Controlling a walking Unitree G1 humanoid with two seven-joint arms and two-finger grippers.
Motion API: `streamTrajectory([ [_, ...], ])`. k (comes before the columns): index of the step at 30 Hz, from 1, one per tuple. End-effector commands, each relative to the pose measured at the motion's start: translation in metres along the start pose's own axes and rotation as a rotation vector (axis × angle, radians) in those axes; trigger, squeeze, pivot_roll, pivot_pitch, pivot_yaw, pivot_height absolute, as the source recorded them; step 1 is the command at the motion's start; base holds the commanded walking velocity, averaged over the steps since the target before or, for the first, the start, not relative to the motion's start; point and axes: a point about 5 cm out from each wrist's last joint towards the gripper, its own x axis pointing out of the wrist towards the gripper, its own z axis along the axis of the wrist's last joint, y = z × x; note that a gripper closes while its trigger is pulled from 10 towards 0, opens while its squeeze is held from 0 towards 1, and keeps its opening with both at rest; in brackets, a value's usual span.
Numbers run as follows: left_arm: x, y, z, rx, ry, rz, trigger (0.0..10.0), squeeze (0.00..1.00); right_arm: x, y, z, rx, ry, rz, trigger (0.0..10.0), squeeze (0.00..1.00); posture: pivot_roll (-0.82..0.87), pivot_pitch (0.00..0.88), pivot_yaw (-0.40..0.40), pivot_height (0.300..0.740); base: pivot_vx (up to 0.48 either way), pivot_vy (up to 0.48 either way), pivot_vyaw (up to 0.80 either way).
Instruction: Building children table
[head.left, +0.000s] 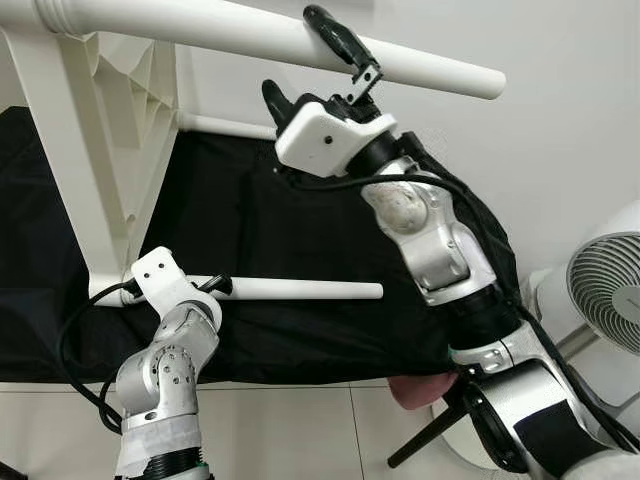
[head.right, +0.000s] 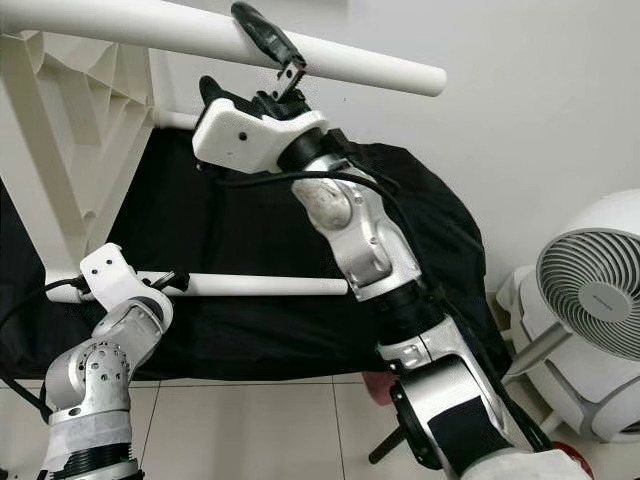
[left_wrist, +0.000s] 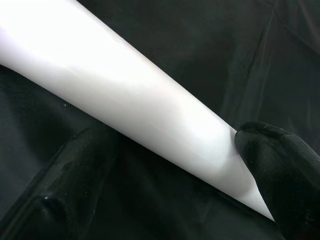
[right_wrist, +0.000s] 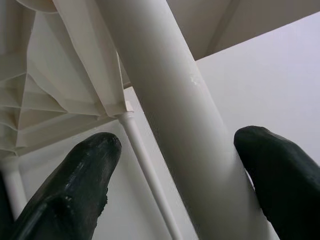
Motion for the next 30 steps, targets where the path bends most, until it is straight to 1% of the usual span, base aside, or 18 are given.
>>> streamTrajectory([
  [1, -0.004, -0.013, -0.015, -0.043, 0.053, -0.031, 10.0, 0.00, 0.007, 0.000, 0.000, -0.032, 0.013, 0.003, 10.0, 0.00, 0.01, 0.000, -0.097, 0.740, 0.000, 0.000, 0.00],
  [4, -0.004, -0.013, -0.015, -0.045, 0.054, -0.032, 10.0, 0.00, 0.013, 0.000, 0.001, -0.055, 0.024, 0.006, 10.0, 0.00, 0.01, 0.000, -0.096, 0.740, 0.000, 0.000, 0.00],
  [7, -0.004, -0.015, -0.015, -0.040, 0.053, -0.040, 10.0, 0.00, 0.024, 0.000, -0.001, -0.119, 0.050, 0.005, 10.0, 0.00, 0.01, 0.000, -0.093, 0.740, 0.000, 0.000, 0.00],
  [12, -0.005, -0.017, -0.015, -0.037, 0.056, -0.047, 10.0, 0.00, 0.031, -0.003, 0.001, -0.156, 0.069, -0.021, 10.0, 0.00, 0.01, 0.000, -0.090, 0.740, 0.000, 0.000, 0.00],
  [13, -0.005, -0.017, -0.016, -0.037, 0.058, -0.048, 10.0, 0.00, 0.033, -0.004, 0.001, -0.167, 0.075, -0.028, 3.0, 0.00, 0.01, 0.000, -0.090, 0.740, 0.000, 0.000, 0.00],
  [16, -0.005, -0.017, -0.016, -0.037, 0.059, -0.048, 10.0, 0.00, 0.034, -0.005, 0.001, -0.173, 0.078, -0.032, 3.0, 0.00, 0.00, 0.000, -0.088, 0.740, 0.000, 0.000, 0.00],
  [17, -0.005, -0.019, -0.017, -0.037, 0.063, -0.053, 10.0, 0.00, 0.035, -0.008, 0.000, -0.181, 0.087, -0.031, 0.0, 0.00, 0.00, 0.000, -0.090, 0.740, 0.000, 0.000, 0.00],
  [19, -0.005, -0.020, -0.017, -0.037, 0.066, -0.058, 10.0, 0.00, 0.036, -0.010, 0.000, -0.187, 0.094, -0.025, 0.0, 0.00, 0.00, 0.000, -0.090, 0.740, 0.000, 0.000, 0.00],
  [21, -0.005, -0.022, -0.018, -0.045, 0.071, -0.062, 10.0, 0.00, 0.036, -0.012, -0.002, -0.176, 0.102, -0.021, 0.0, 0.00, 0.00, 0.000, -0.091, 0.740, 0.000, 0.000, 0.00],
  [22, -0.003, -0.024, -0.018, -0.054, 0.075, -0.066, 10.0, 0.00, 0.034, -0.015, -0.005, -0.152, 0.117, -0.013, 0.0, 0.00, 0.00, 0.000, -0.095, 0.740, 0.000, 0.000, 0.00],
  [25, -0.002, -0.024, -0.018, -0.069, 0.076, -0.067, 10.0, 0.00, 0.033, -0.016, -0.006, -0.139, 0.126, -0.016, 0.0, 0.00, -0.01, 0.000, -0.095, 0.740, 0.000, 0.000, 0.00],
  [27, 0.000, -0.027, -0.015, -0.098, 0.073, -0.071, 10.0, 0.00, 0.030, -0.020, -0.009, -0.111, 0.147, -0.044, 0.0, 0.00, -0.01, 0.000, -0.093, 0.740, 0.000, 0.000, 0.00],
  [28, 0.000, -0.027, -0.015, -0.098, 0.073, -0.071, 10.0, 0.00, 0.030, -0.020, -0.009, -0.111, 0.147, -0.044, 0.0, 0.00, -0.01, 0.000, -0.093, 0.740, 0.000, 0.000, 0.00],
  [29, 0.001, -0.030, -0.014, -0.108, 0.072, -0.076, 10.0, 0.00, 0.028, -0.023, -0.009, -0.103, 0.154, -0.060, 0.0, 0.00, -0.01, 0.000, -0.093, 0.740, 0.000, 0.000, 0.00],
  [30, 0.002, -0.033, -0.013, -0.125, 0.077, -0.082, 10.0, 0.00, 0.025, -0.029, -0.011, -0.073, 0.174, -0.102, 0.0, 0.00, -0.02, 0.000, -0.089, 0.740, 0.000, 0.000, 0.00],
])
